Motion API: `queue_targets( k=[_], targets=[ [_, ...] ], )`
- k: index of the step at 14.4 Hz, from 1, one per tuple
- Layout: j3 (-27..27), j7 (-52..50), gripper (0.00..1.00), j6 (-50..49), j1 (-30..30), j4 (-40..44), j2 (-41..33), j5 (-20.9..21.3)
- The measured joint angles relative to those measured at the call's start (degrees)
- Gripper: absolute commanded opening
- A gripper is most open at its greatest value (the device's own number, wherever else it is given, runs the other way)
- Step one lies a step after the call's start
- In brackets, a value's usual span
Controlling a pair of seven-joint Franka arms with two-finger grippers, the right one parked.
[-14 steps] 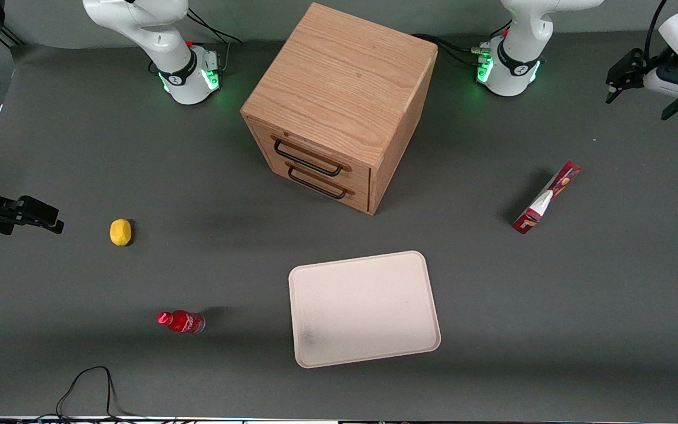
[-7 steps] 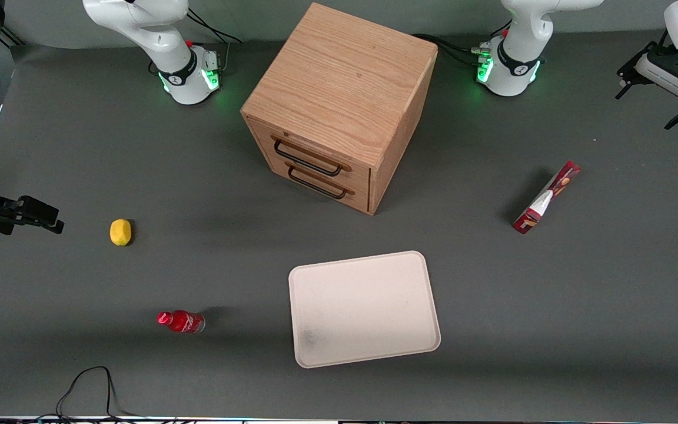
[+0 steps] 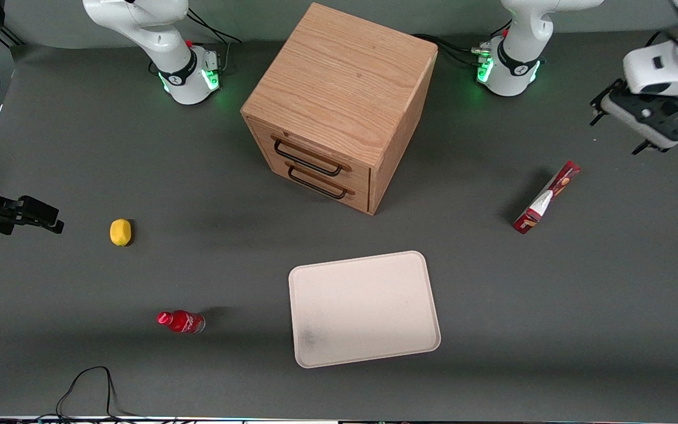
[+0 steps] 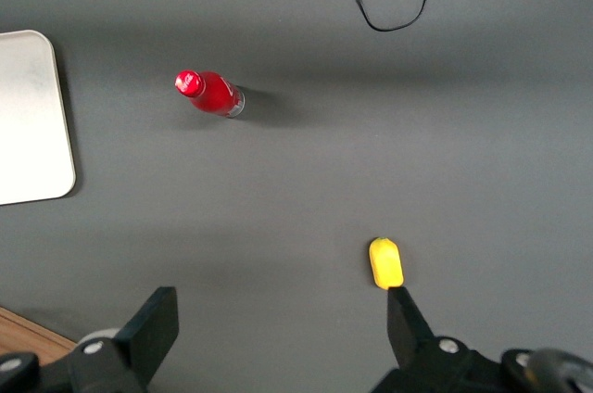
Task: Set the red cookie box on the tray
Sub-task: 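Lower the open left gripper over the cookie box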
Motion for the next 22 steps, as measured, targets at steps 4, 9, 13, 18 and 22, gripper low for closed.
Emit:
queue_targets(
  k=[4, 9, 13, 18, 22],
  targets=[
    [0.0, 0.2, 1.00, 10.4, 0.0, -9.8, 0.1, 0.0],
    [0.0, 0.5, 1.00, 23.1, 0.0, -18.0, 3.1, 0.0],
    [0.0, 0.7, 1.00, 31.2, 0.0, -21.2, 8.1, 0.1],
    [0.0, 1.9, 1.00, 39.2, 0.1, -22.2, 15.1, 0.1],
    [0.1, 3.4, 1.00, 45.9, 1.7, -22.3, 20.4, 0.1]
  ],
)
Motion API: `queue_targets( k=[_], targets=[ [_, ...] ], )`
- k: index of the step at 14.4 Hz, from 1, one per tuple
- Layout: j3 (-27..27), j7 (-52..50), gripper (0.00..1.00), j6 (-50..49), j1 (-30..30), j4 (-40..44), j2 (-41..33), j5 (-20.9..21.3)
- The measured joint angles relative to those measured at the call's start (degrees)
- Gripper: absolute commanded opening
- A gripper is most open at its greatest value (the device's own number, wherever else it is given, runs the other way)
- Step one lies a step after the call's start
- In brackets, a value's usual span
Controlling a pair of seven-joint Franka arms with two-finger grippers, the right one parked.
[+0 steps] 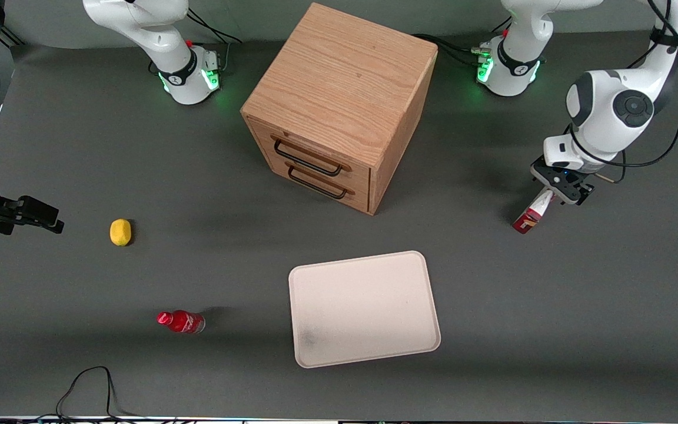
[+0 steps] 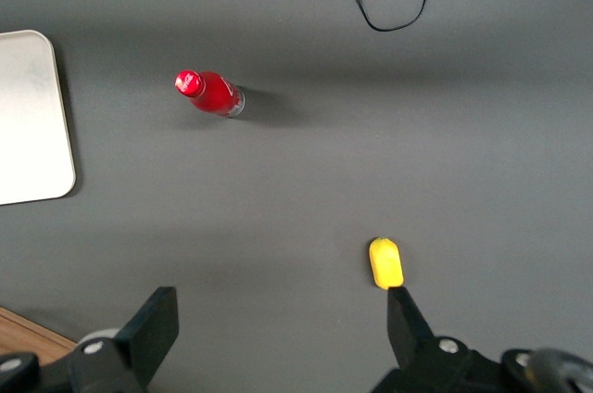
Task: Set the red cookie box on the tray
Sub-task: 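Lower the open left gripper over the cookie box, then close the left gripper on the cookie box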
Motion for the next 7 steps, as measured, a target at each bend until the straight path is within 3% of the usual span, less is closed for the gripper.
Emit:
queue_targets(
  k=[4, 5, 7],
  targets=[
    [0.0, 0.1, 1.00, 2.5, 0.1, 0.0, 3.3, 0.0],
    [0.0, 0.1, 0.93, 2.6, 0.1, 0.0, 3.6, 0.0],
    [0.0, 0.1, 0.41, 2.6, 0.1, 0.0, 3.7, 0.0]
  ],
)
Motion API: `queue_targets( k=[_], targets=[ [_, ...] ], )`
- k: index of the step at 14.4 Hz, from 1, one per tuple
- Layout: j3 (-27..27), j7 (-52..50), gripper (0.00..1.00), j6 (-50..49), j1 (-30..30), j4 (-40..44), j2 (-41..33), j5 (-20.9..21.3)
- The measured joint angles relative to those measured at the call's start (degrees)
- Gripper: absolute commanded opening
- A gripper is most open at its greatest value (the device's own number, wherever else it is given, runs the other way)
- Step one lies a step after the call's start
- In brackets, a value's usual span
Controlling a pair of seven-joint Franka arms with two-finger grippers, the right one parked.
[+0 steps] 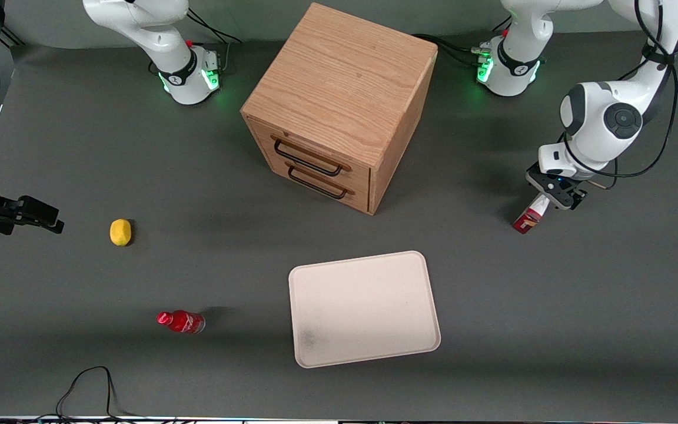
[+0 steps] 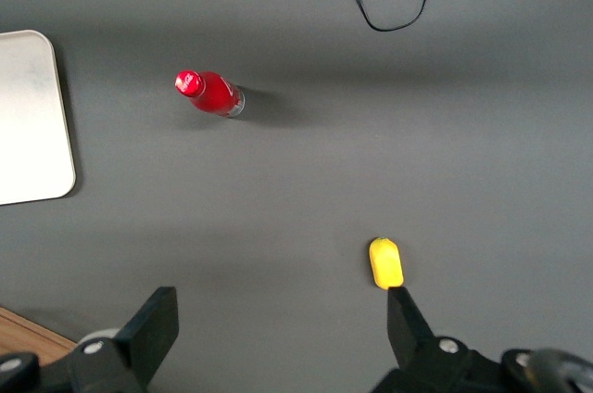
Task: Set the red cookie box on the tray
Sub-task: 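Close the left gripper on the cookie box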
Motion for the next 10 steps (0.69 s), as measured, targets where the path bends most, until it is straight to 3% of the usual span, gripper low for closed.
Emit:
queue_targets(
  k=[2, 3, 10],
  targets=[
    [0.2, 0.0, 0.09, 0.0, 0.0, 0.0, 0.0, 0.0],
    [0.4, 0.0, 0.00, 0.0, 0.1, 0.0, 0.0, 0.0],
    [0.9, 0.0, 0.00, -0.1, 0.2, 0.0, 0.0, 0.0]
  ],
)
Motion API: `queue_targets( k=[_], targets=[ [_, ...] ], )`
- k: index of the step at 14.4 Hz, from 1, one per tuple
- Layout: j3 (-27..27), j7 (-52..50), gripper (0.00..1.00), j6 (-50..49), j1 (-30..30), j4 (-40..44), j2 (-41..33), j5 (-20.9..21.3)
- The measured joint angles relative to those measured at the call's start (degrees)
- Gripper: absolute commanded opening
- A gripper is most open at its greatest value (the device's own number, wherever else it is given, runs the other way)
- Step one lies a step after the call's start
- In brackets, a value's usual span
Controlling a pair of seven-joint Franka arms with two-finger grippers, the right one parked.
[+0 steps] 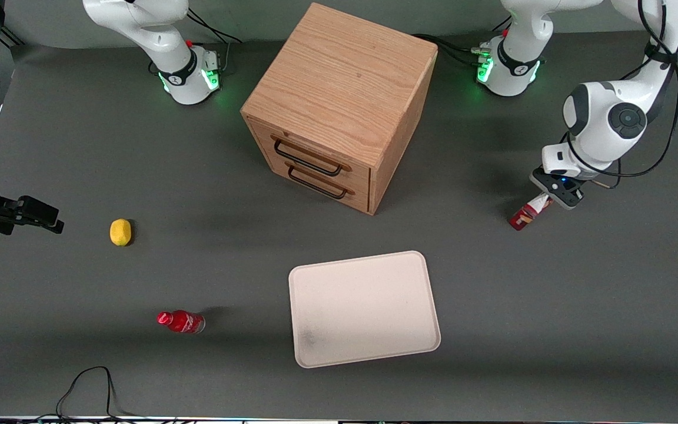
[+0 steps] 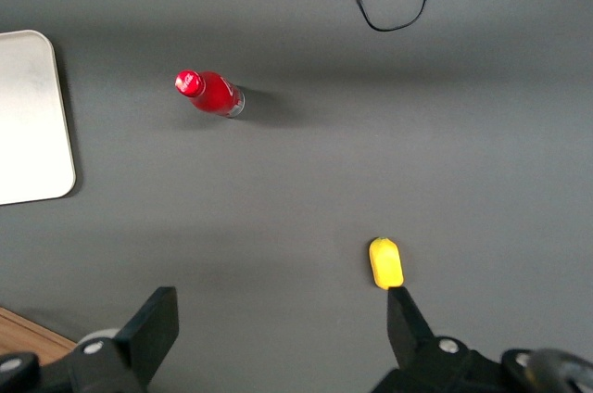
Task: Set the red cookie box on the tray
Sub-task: 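Close the left gripper on the cookie box, then lift the cookie box upright with the left gripper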
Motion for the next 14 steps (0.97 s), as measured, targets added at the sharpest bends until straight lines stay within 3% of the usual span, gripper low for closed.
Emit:
queue_targets(
  k=[5, 14],
  targets=[
    [0.0, 0.0, 0.00, -6.5, 0.0, 3.1, -1.3, 0.0],
    [0.1, -2.9, 0.00, -39.3, 0.1, 21.5, -11.0, -0.2]
  ],
)
